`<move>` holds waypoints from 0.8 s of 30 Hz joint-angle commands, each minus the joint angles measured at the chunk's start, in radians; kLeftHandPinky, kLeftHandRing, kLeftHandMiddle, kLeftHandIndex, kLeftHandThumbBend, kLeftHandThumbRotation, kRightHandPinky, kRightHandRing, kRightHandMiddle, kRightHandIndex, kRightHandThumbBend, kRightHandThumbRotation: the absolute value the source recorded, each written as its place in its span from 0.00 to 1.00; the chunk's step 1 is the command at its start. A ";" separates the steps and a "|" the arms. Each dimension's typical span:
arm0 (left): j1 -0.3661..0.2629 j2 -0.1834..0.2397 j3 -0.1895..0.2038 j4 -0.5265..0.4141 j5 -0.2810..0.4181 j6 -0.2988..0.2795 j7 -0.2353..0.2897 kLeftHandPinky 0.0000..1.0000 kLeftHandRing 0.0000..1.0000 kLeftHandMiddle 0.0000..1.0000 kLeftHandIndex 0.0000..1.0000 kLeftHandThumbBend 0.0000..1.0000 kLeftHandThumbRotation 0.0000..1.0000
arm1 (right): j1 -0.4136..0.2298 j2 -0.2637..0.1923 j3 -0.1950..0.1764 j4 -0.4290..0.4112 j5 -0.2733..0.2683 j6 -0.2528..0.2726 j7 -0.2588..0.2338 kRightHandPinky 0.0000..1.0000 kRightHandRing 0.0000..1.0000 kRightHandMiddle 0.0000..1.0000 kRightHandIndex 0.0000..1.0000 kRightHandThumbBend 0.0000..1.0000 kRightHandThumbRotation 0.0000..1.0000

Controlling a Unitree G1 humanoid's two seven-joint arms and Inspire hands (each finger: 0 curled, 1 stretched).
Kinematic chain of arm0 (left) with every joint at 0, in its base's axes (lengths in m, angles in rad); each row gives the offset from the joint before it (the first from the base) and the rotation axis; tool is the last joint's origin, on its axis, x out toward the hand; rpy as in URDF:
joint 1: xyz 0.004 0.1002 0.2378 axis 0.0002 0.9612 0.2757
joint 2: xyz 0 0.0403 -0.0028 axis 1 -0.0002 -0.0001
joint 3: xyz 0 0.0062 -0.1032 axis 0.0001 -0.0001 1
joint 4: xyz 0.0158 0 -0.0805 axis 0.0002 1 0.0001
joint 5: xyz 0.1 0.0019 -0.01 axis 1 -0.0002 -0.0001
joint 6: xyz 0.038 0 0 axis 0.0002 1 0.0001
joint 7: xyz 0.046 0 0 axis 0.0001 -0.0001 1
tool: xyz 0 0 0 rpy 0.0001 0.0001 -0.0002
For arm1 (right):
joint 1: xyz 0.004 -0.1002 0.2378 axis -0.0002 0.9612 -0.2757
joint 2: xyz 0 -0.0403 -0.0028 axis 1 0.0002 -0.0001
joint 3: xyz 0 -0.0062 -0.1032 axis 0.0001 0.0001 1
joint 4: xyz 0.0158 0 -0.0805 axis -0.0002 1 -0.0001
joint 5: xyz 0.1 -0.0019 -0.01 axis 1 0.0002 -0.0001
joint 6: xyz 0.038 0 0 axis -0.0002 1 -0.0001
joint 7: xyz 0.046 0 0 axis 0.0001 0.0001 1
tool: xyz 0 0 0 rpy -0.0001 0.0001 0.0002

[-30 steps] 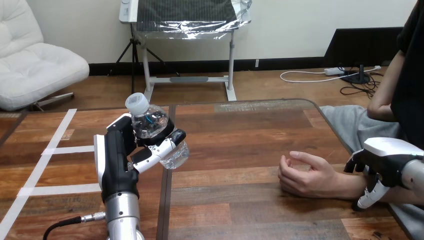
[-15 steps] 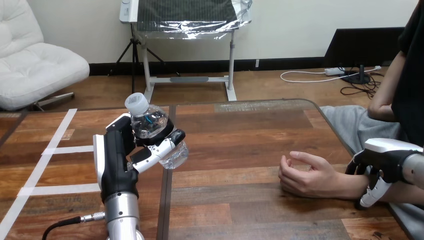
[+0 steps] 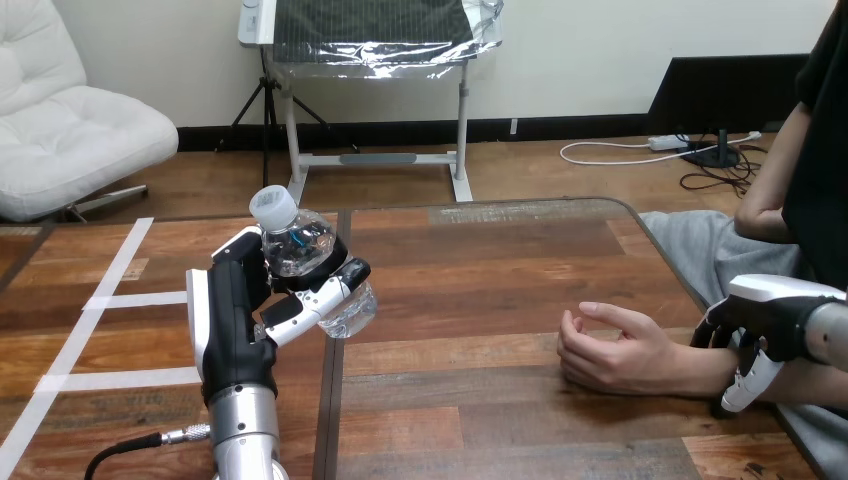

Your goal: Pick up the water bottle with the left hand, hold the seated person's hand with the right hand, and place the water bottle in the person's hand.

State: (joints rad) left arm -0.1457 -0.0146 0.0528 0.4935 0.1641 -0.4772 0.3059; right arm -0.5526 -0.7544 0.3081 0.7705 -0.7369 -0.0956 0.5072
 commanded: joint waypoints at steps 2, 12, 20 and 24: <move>-0.048 0.006 0.001 -0.069 0.002 -0.017 0.005 0.39 0.42 0.45 0.47 0.67 0.00 | -0.050 0.013 0.032 0.040 0.009 -0.012 0.003 0.74 0.80 0.85 0.81 0.69 0.00; -0.044 0.003 0.002 -0.080 -0.004 -0.012 0.004 0.38 0.41 0.45 0.47 0.68 0.00 | -0.070 0.024 0.044 0.081 0.015 -0.033 0.000 0.73 0.79 0.85 0.81 0.69 0.01; -0.041 0.000 0.002 -0.090 -0.011 -0.007 -0.001 0.39 0.41 0.45 0.47 0.67 0.00 | -0.077 0.030 0.050 0.102 0.031 -0.050 -0.007 0.73 0.78 0.84 0.81 0.69 0.00; -0.041 0.000 0.003 -0.087 -0.018 -0.015 -0.004 0.39 0.41 0.45 0.47 0.67 0.00 | -0.077 0.034 0.056 0.102 0.035 -0.055 -0.013 0.74 0.78 0.84 0.81 0.69 0.00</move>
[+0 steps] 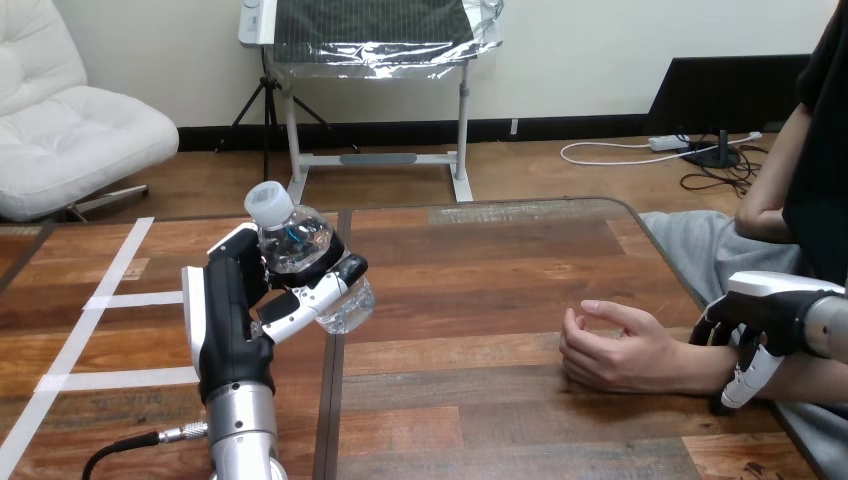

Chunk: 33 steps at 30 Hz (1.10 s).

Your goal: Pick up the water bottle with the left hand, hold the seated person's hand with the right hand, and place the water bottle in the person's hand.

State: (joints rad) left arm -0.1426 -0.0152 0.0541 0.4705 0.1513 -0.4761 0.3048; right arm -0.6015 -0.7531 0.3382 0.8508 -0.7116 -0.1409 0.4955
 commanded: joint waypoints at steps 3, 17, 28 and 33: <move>-0.044 0.002 0.001 -0.064 0.000 -0.015 0.002 0.39 0.41 0.45 0.47 0.68 0.00 | -0.027 0.035 0.030 0.012 0.009 0.002 0.000 0.74 0.78 0.85 0.81 0.69 0.01; -0.041 0.008 0.001 -0.055 -0.008 -0.027 -0.009 0.38 0.41 0.45 0.47 0.67 0.00 | -0.012 0.045 0.035 0.022 0.018 -0.012 -0.037 0.75 0.80 0.86 0.82 0.73 0.08; -0.038 0.009 0.008 -0.051 -0.013 -0.021 -0.010 0.38 0.41 0.45 0.47 0.68 0.00 | 0.048 0.046 0.053 -0.043 0.007 -0.010 -0.116 0.75 0.84 0.88 0.85 0.80 0.17; -0.040 0.010 0.009 -0.046 -0.014 -0.026 -0.011 0.38 0.41 0.45 0.47 0.68 0.00 | 0.075 0.052 0.041 -0.056 0.028 -0.012 -0.146 0.74 0.84 0.89 0.86 0.79 0.13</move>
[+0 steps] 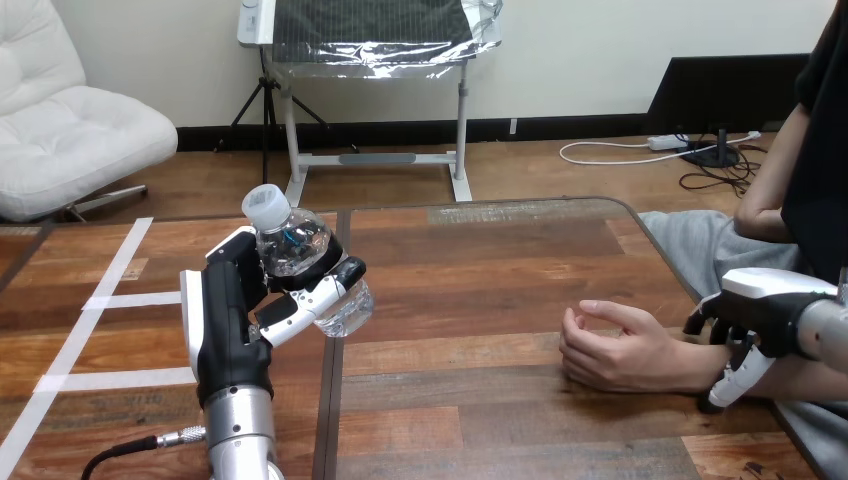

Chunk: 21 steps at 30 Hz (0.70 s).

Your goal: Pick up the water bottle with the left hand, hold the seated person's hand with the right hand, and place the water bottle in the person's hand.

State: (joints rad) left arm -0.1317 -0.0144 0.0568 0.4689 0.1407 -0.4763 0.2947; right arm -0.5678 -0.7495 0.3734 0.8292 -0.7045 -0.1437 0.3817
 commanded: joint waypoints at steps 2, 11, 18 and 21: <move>-0.052 0.012 0.006 -0.044 0.000 -0.026 0.000 0.38 0.41 0.45 0.47 0.68 0.00 | 0.052 0.049 0.004 -0.037 0.025 -0.015 -0.052 0.73 0.83 0.88 0.85 0.79 0.12; -0.052 0.010 0.004 -0.052 -0.005 -0.023 -0.004 0.38 0.41 0.45 0.47 0.68 0.00 | 0.070 0.050 0.030 -0.022 0.003 -0.043 -0.143 0.67 0.78 0.85 0.83 0.79 0.09; -0.054 0.011 0.005 -0.046 -0.010 -0.026 -0.006 0.38 0.41 0.45 0.47 0.68 0.00 | 0.074 0.059 0.041 -0.003 -0.004 -0.047 -0.202 0.63 0.74 0.83 0.81 0.79 0.05; -0.055 0.012 0.005 -0.047 -0.007 -0.021 -0.003 0.38 0.42 0.45 0.47 0.68 0.00 | 0.075 0.063 0.043 -0.004 -0.005 -0.039 -0.207 0.64 0.75 0.83 0.81 0.79 0.03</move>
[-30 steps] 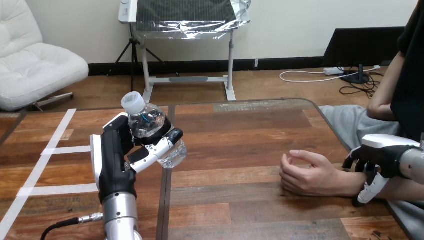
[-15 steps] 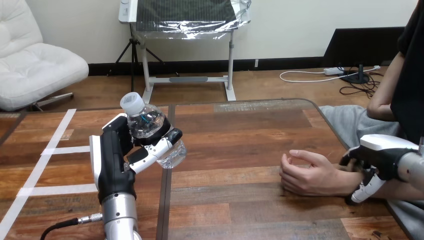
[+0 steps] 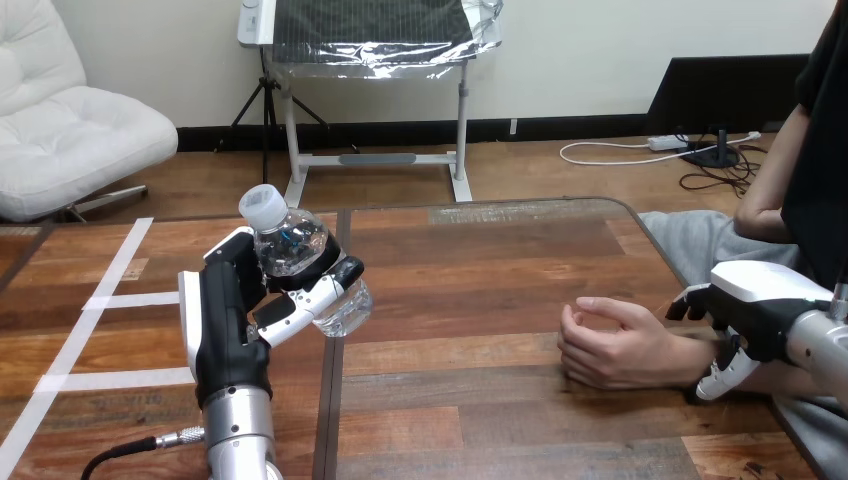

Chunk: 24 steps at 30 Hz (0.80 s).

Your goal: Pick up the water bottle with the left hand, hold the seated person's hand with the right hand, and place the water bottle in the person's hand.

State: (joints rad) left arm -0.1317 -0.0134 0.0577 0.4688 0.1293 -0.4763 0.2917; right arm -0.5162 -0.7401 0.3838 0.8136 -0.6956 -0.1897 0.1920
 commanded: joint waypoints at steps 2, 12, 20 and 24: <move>-0.054 0.010 0.004 -0.050 0.009 -0.014 0.005 0.38 0.42 0.45 0.47 0.68 0.00 | 0.024 0.055 0.030 0.008 -0.009 0.012 -0.015 0.65 0.75 0.83 0.81 0.77 0.02; -0.054 0.007 0.006 -0.058 -0.003 -0.005 -0.002 0.38 0.41 0.45 0.47 0.68 0.00 | 0.024 0.063 0.029 0.016 -0.002 0.012 -0.034 0.66 0.74 0.81 0.80 0.76 0.00; -0.055 0.008 0.006 -0.054 -0.005 -0.016 -0.005 0.38 0.41 0.45 0.47 0.68 0.00 | 0.024 0.066 0.033 0.013 -0.006 0.019 -0.030 0.62 0.72 0.80 0.79 0.75 0.00; -0.055 0.008 0.007 -0.053 -0.007 -0.016 -0.006 0.38 0.42 0.45 0.47 0.68 0.00 | 0.024 0.068 0.033 0.008 -0.005 0.028 -0.017 0.61 0.71 0.79 0.78 0.74 0.00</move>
State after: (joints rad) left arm -0.1318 -0.0134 0.0577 0.4687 0.1255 -0.4722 0.2879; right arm -0.5111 -0.7098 0.3909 0.8164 -0.6956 -0.1695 0.1673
